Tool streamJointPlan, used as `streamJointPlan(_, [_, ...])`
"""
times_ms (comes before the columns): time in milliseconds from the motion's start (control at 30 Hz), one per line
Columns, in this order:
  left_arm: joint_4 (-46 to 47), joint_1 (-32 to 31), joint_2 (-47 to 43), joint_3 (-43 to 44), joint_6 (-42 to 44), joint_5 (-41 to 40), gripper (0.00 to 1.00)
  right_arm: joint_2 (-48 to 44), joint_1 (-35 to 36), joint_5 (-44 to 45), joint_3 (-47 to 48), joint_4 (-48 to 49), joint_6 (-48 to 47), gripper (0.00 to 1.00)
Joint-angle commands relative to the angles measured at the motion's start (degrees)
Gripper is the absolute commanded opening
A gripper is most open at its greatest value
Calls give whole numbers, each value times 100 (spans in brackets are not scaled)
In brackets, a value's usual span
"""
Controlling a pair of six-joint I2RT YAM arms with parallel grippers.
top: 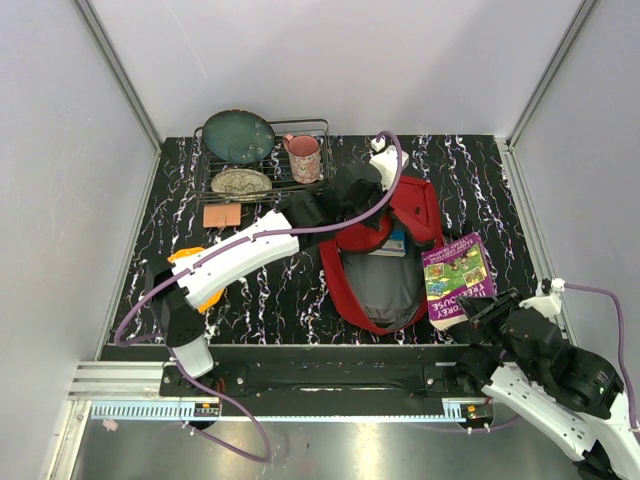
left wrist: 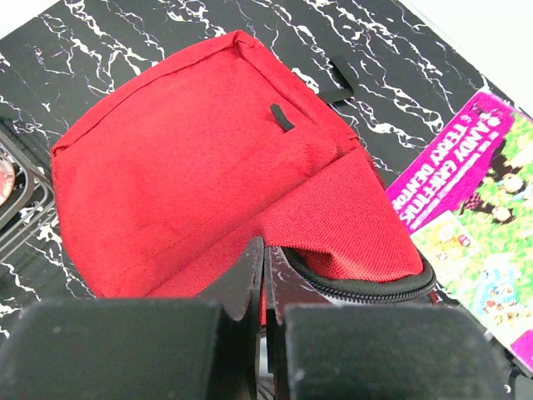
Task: Pack the student bag
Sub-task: Place the book in the student bag.
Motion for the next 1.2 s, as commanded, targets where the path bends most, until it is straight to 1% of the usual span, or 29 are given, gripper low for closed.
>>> streamJointPlan(0, [554,-20,-463,81,-384,89,0,-271,-4,-703,186,1132,-283,0])
streamJointPlan(133, [581,-12,-384,177,-463,467,0,-377,-4,-1696,28,1605,-142,0])
streamJointPlan(167, [572,-12,-366,186,-480,537,0,-360,-4,-2150,-121,1720,-107,0])
streamJointPlan(233, [572,-12,-349,195,-498,713,0,-272,-4,-2601,-341,2184,-36,0])
streamJointPlan(267, [572,-20,-349,195,-507,775,0,-220,-4,-2969,-603,2344,7,0])
streamJointPlan(367, [537,-12,-410,151,-551,994,0,-26,-4,-3192,-1088,2872,157,0])
streamJointPlan(500, [528,-12,-586,-33,-533,1057,0,10,-4,-2806,-1475,3285,271,0])
streamJointPlan(533, [467,-12,-612,-60,-525,1030,0,9,-4,-2762,-1597,3556,280,0])
streamJointPlan(600, [379,-3,-639,-60,-498,1030,0,36,-4,-2595,-1704,3663,455,0])
streamJointPlan(700, [361,-3,-700,-121,-472,1266,0,-34,-4,-2218,-1976,4005,500,0])
streamJointPlan(733, [344,-3,-709,-139,-463,1328,0,-69,-4,-2095,-2125,4372,474,0])
streamJointPlan(833, [326,-3,-770,-218,-446,1504,0,-184,-4,-1262,-2327,4639,623,0])
streamJointPlan(867, [309,-3,-805,-244,-445,1557,0,-236,-4,-1084,-2372,4674,797,0])
streamJointPlan(967, [291,-3,-876,-289,-437,1636,0,-324,-4,-602,-2513,5034,834,0])
streamJointPlan(1033, [273,-11,-902,-332,-437,1654,0,-342,-4,-302,-2504,5105,843,0])
streamJointPlan(1133, [282,-11,-964,-368,-472,1698,0,-307,-4,-204,-2626,5377,965,0])
streamJointPlan(1167, [282,-3,-973,-368,-481,1733,0,-281,-4,-186,-2688,5438,1183,0])
